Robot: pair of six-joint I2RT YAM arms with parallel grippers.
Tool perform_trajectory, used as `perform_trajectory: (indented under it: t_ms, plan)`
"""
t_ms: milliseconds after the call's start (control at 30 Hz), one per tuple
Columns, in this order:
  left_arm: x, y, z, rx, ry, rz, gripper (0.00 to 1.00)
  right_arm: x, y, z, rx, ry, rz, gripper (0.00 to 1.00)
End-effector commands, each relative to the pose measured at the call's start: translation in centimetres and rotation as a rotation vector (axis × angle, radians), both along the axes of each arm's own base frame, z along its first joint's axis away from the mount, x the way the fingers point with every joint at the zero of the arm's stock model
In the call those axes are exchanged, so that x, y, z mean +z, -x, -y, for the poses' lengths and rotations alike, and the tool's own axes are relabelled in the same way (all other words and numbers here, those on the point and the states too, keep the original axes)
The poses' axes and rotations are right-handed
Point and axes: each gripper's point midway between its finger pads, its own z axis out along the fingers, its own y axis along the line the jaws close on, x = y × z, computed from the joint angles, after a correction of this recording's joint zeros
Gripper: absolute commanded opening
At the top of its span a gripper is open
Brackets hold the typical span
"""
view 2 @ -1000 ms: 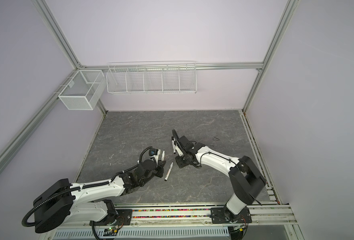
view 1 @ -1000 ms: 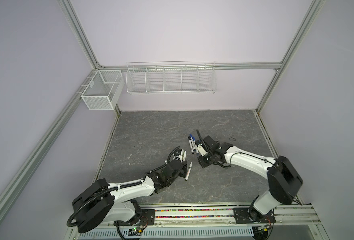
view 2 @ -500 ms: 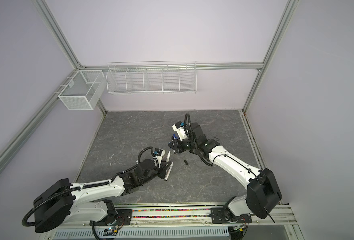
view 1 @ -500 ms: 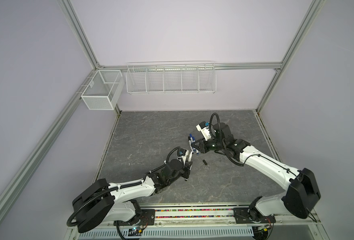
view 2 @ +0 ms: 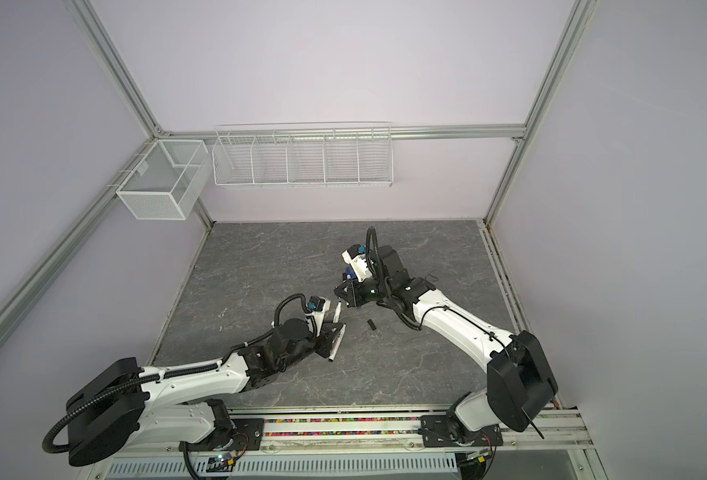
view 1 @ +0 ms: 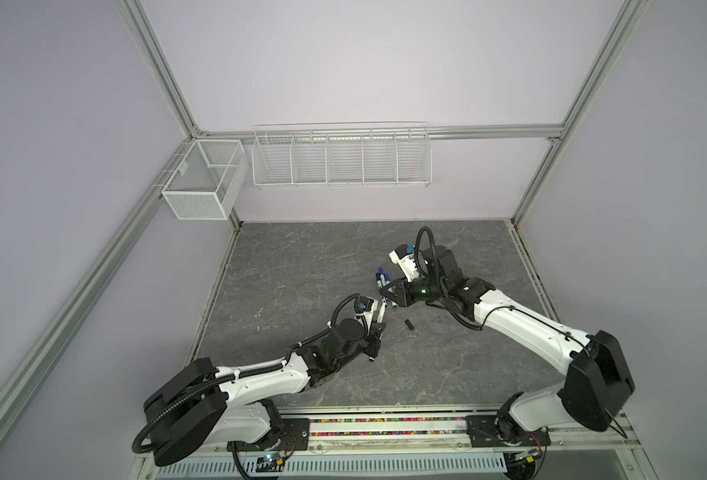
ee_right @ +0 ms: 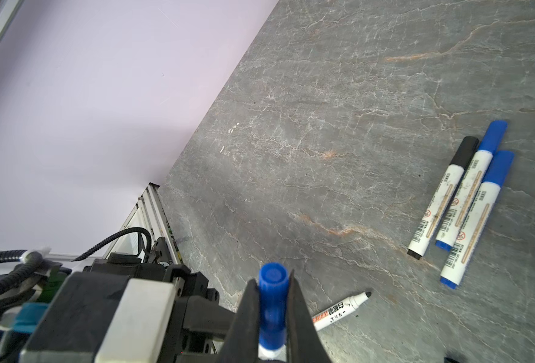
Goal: Insert the pens into the pen caps
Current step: 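Lift the blue cap toward the left-held marker tip with the right gripper, then lower the blue cap onto the marker tip with the right gripper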
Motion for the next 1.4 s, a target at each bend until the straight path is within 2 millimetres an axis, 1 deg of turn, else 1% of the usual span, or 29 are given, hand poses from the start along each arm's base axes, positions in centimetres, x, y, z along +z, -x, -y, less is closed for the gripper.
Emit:
perform_trajectory:
  t_ms: [0, 367, 567, 667, 833, 967, 1067, 1233, 1367]
  plan:
    - [1.2, 0.1, 0.3, -0.013, 0.031, 0.026, 0.00, -0.1, 0.0, -0.6, 0.012, -0.003, 0.003, 0.12]
    - [1.2, -0.1, -0.4, 0.022, 0.046, 0.039, 0.00, -0.3, 1.0, -0.2, 0.029, 0.007, -0.008, 0.12]
    - [3.1, -0.8, -1.1, 0.077, 0.118, 0.091, 0.00, -0.3, 1.4, -0.1, 0.032, -0.006, -0.021, 0.12]
    - [4.8, -1.2, -0.9, 0.085, 0.158, 0.133, 0.00, 0.2, 1.6, -0.3, 0.045, -0.037, -0.024, 0.12]
    - [8.6, -2.3, -0.2, 0.077, 0.244, 0.191, 0.00, 2.5, 2.4, -0.6, 0.098, -0.115, -0.012, 0.12]
    - [11.2, -2.8, 0.3, 0.063, 0.299, 0.223, 0.00, 4.1, 3.8, -0.7, 0.169, -0.161, -0.005, 0.12]
    - [13.0, -3.2, 0.4, 0.064, 0.351, 0.244, 0.00, 4.7, 4.9, -0.5, 0.219, -0.181, -0.006, 0.13]
    - [15.7, -3.8, -0.1, 0.079, 0.457, 0.263, 0.00, 4.8, 6.5, -0.2, 0.276, -0.189, -0.026, 0.14]
    - [16.6, -4.1, -0.5, 0.091, 0.497, 0.270, 0.00, 4.2, 7.4, 0.0, 0.308, -0.182, -0.050, 0.15]
